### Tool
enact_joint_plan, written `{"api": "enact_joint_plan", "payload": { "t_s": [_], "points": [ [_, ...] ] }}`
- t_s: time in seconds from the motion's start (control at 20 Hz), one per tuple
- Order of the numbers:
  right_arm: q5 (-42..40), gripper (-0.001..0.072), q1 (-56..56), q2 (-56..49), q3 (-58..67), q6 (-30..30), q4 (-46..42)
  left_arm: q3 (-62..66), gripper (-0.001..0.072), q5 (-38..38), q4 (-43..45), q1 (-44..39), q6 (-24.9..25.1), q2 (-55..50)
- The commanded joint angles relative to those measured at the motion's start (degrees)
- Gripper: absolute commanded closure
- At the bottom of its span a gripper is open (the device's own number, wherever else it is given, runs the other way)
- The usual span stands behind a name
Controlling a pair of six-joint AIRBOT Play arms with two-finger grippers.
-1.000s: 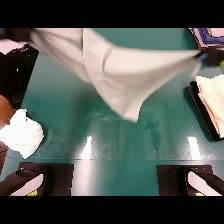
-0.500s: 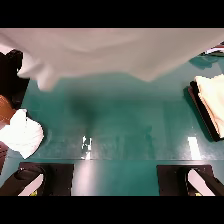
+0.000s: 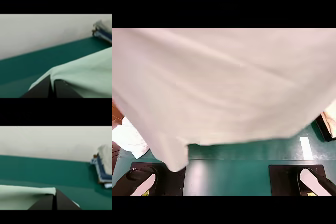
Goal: Fold the shirts.
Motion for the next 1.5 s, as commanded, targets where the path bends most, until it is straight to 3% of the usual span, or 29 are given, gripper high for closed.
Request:
{"api": "enact_joint_plan", "payload": {
  "t_s": [0.0, 0.15, 0.3, 0.55, 0.75, 0.8, 0.85, 0.9, 0.95, 1.15, 1.3, 1.45],
  "points": [
    [3.8, 0.0697, 8.6, -6.9, -8.2, 0.0, -4.9, -14.7, 0.0676, -5.2, -0.7, 0.0, 0.1, -3.0],
    [3.3, 0.0697, 17.5, -17.1, -14.8, 0.0, -14.6, -28.2, 0.0675, -3.0, -0.5, 0.0, 0.1, -9.9],
    [-2.6, 0.0696, 20.8, -27.6, -16.2, 1.1, -16.9, -37.2, 0.0675, 5.4, -0.1, 0.0, 1.5, -19.5],
    [-6.2, 0.0696, 21.1, -41.2, -5.9, 6.5, -16.7, -35.4, 0.0675, 22.8, 0.0, 0.0, 2.0, -34.3],
    [-3.7, 0.0695, 21.1, -46.0, 0.5, 6.6, -14.7, -32.3, 0.0673, 27.8, 0.0, 0.0, 0.7, -39.9],
    [-3.7, 0.0695, 21.1, -46.3, 0.7, 6.6, -13.8, -32.3, 0.0583, 27.8, 0.0, 0.0, 0.5, -40.1],
    [-4.0, 0.0678, 21.0, -46.3, 0.7, 6.6, -12.9, -32.2, 0.0355, 27.7, 0.0, 0.0, 0.3, -40.0],
    [-4.4, 0.0499, 20.9, -46.2, 0.7, 6.6, -12.3, -32.0, 0.0266, 26.9, 0.1, 0.0, 0.3, -40.0],
    [-4.4, 0.0324, 20.6, -46.2, 0.7, 6.7, -11.4, -31.4, 0.028, 25.3, 0.5, 0.0, 0.3, -40.0],
    [2.7, 0.0315, 17.7, -44.2, 0.7, 6.2, -7.4, -23.6, 0.0279, 9.0, 0.9, 4.1, 0.1, -38.6],
    [8.8, 0.0315, 15.0, -39.9, -1.8, 3.1, -7.3, -22.8, 0.0279, 4.0, -0.5, 11.1, 0.1, -32.2],
    [8.0, 0.0315, 11.5, -32.3, -10.5, 1.9, -7.3, -25.9, 0.0279, -1.5, -0.5, 18.6, 1.4, -24.9]
  ]
}}
